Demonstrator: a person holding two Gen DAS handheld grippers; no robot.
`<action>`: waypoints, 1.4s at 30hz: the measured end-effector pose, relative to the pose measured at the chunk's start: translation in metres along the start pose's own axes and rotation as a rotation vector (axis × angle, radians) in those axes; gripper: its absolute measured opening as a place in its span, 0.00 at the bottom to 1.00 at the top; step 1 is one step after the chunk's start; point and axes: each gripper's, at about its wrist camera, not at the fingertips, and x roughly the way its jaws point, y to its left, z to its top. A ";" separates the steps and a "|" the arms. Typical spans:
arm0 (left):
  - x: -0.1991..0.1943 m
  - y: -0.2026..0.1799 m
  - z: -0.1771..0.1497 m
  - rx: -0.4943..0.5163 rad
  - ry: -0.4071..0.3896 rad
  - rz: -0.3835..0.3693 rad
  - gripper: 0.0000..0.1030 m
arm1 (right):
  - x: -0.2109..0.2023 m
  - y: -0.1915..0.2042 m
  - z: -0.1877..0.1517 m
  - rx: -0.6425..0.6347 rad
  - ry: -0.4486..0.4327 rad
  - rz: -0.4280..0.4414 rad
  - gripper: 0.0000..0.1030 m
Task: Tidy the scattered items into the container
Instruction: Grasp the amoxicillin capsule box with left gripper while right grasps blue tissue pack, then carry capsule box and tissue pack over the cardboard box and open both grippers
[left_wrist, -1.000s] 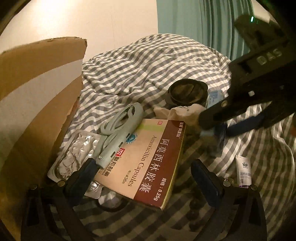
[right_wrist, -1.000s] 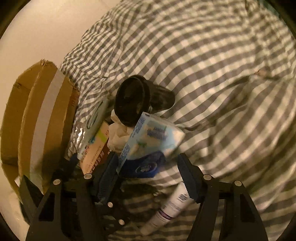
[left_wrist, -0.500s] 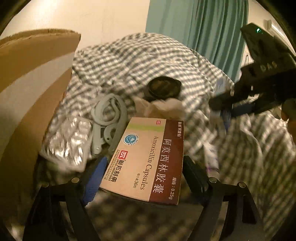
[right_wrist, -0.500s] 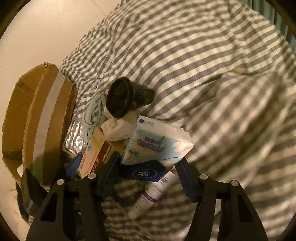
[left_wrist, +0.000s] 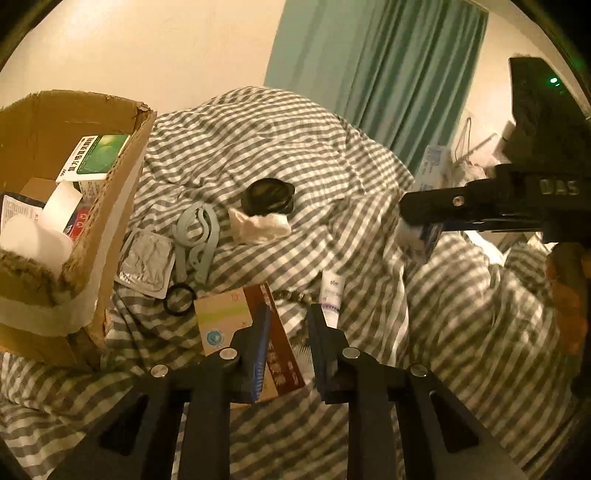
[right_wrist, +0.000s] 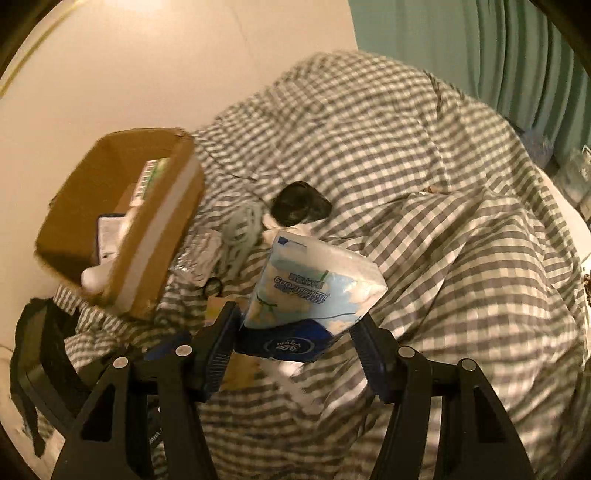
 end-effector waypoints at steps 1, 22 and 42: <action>0.003 0.003 -0.004 -0.001 0.005 0.028 0.21 | -0.002 0.001 -0.004 0.002 -0.003 0.004 0.59; 0.076 0.032 -0.031 -0.153 0.120 0.119 0.73 | 0.032 0.013 -0.010 -0.061 0.086 -0.063 0.59; -0.122 0.116 0.088 -0.032 -0.294 0.421 0.73 | -0.025 0.163 0.061 -0.191 -0.174 -0.037 0.59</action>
